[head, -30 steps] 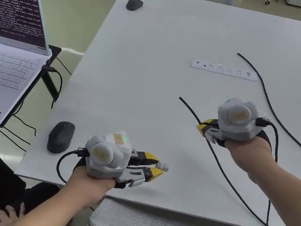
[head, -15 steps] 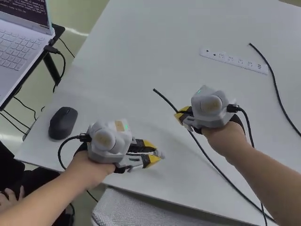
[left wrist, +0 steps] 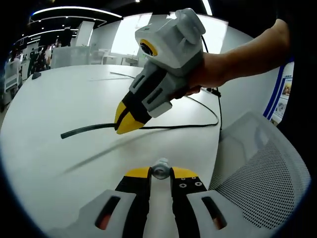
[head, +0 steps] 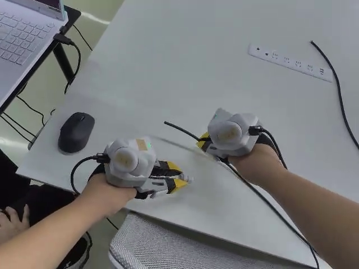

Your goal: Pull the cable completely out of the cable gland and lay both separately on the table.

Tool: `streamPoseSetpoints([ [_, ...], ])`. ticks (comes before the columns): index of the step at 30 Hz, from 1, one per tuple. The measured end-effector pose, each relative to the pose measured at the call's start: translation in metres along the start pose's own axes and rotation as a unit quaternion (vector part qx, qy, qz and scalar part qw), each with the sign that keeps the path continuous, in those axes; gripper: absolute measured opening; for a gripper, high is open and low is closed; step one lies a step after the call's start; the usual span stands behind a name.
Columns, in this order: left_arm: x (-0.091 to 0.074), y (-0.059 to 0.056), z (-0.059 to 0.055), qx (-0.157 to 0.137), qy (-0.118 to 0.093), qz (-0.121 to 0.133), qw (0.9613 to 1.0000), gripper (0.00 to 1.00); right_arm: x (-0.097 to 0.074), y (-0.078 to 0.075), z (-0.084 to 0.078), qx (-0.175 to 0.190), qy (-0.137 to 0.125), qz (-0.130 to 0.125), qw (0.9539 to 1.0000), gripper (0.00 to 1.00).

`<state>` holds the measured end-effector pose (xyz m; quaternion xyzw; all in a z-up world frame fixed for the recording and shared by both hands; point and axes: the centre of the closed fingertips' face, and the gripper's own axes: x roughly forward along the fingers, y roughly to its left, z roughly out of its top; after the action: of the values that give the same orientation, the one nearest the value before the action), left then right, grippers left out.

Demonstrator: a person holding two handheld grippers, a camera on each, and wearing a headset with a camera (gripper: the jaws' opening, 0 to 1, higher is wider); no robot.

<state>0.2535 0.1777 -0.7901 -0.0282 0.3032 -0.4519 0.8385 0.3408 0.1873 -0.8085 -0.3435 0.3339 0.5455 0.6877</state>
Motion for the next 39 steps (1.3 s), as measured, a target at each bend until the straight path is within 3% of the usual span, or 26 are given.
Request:
streamPoseSetpoints([
  [5, 0.001, 0.003, -0.009, -0.005, 0.008, 0.000, 1.0000, 0.15, 0.008, 0.016, -0.004, -0.024, 0.014, 0.022, 0.9994, 0.00],
  [12, 0.003, 0.007, -0.015, -0.004, 0.018, 0.002, 0.9998, 0.15, 0.013, 0.027, -0.007, -0.030, 0.019, 0.028, 0.9990, 0.00],
  [39, 0.006, 0.007, -0.022, 0.005, 0.027, -0.004, 0.9996, 0.16, 0.014, 0.026, -0.005, 0.003, 0.003, 0.033, 0.9994, 0.00],
])
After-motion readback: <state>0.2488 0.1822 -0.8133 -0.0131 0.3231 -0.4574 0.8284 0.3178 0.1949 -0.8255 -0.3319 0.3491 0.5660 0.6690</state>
